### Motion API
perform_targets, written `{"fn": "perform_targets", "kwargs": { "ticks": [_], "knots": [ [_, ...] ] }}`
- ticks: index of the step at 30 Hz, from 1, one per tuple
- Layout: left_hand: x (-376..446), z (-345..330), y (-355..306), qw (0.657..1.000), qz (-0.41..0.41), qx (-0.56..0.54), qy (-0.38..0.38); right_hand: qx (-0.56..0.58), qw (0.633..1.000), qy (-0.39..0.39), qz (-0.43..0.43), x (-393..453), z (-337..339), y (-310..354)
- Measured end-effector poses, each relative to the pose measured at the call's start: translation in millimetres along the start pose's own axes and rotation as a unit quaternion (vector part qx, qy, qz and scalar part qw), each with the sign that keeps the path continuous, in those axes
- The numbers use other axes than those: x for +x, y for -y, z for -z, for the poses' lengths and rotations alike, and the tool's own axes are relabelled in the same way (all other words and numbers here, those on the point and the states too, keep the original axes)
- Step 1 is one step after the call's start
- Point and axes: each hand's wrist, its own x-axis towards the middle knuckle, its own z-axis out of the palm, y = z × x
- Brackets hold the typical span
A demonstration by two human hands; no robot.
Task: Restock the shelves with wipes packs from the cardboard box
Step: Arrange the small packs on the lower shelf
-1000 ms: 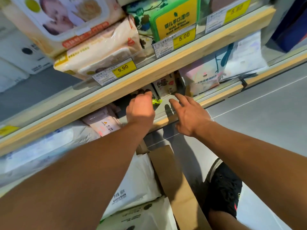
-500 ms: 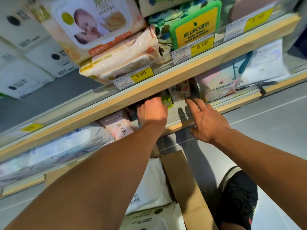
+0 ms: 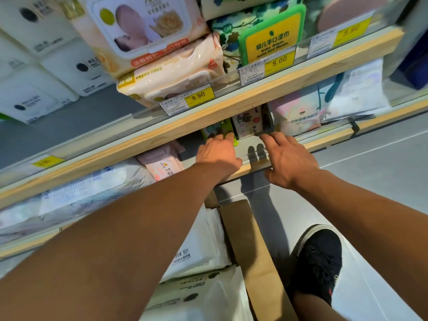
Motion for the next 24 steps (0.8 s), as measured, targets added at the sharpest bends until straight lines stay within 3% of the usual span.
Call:
{"fn": "perform_targets", "kwargs": {
  "ticks": [10,17,24],
  "knots": [
    [-122,77,45,0.987,-0.12,-0.05,-0.098,-0.048,0.999,-0.008,-0.004,-61,79,69],
    [-230,103,116,0.981,-0.114,-0.052,-0.151,-0.069,0.996,-0.024,0.05,-111,120,172],
    [-315,84,207,0.981,-0.082,-0.025,-0.172,-0.137,0.974,-0.007,0.183,-134,110,287]
  ]
}}
